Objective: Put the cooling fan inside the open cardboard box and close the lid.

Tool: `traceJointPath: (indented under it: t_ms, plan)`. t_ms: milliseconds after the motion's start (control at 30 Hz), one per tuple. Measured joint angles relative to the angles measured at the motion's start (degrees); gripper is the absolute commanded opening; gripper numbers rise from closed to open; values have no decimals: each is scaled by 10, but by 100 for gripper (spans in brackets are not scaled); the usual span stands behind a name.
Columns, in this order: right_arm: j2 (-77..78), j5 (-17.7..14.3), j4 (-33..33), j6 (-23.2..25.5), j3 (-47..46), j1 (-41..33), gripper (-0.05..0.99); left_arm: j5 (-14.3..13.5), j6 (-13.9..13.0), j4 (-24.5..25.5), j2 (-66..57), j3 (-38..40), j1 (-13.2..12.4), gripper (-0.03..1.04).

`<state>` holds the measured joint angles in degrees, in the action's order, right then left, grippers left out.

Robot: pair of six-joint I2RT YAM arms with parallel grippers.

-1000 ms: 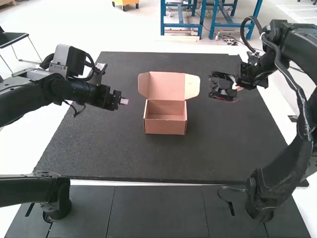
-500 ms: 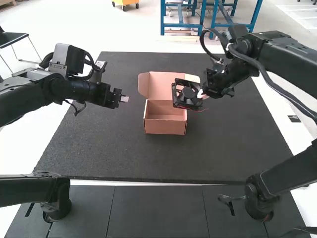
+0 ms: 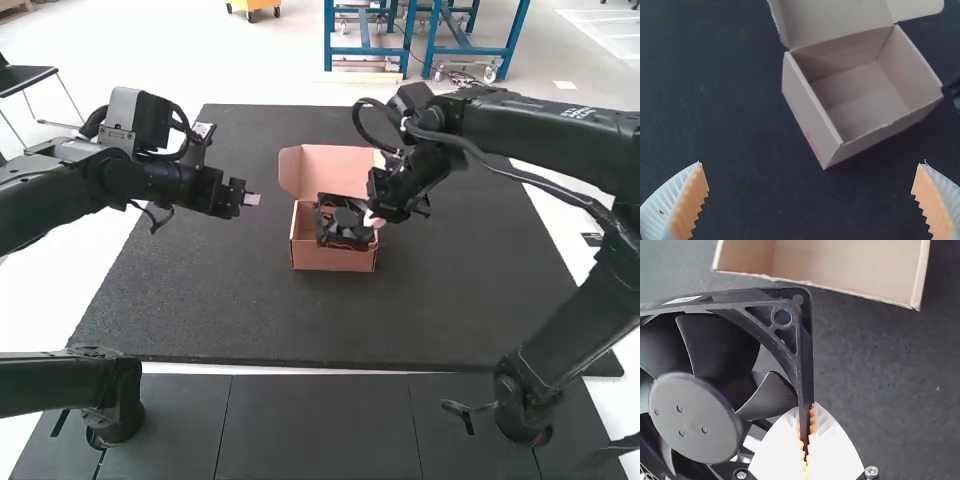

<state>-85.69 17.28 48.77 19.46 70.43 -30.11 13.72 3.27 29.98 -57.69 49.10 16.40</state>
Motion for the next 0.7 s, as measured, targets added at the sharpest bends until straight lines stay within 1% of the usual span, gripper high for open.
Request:
traceJointPath:
  t_ms: [100,167,367,533,700]
  plan:
    - [-35,-8,0,-3,18,0,-2,0,-17,-5,0,0,0,96]
    - [-59,-14,-1,-9,37,0,-2,0,-32,-8,0,0,0,96]
    - [-122,-33,-7,-26,90,0,-2,0,-76,4,0,0,0,96]
    - [-164,-49,-10,-32,129,0,-2,0,-100,4,0,0,0,96]
    - [-199,-62,-15,-35,161,0,-2,0,-115,8,0,0,0,96]
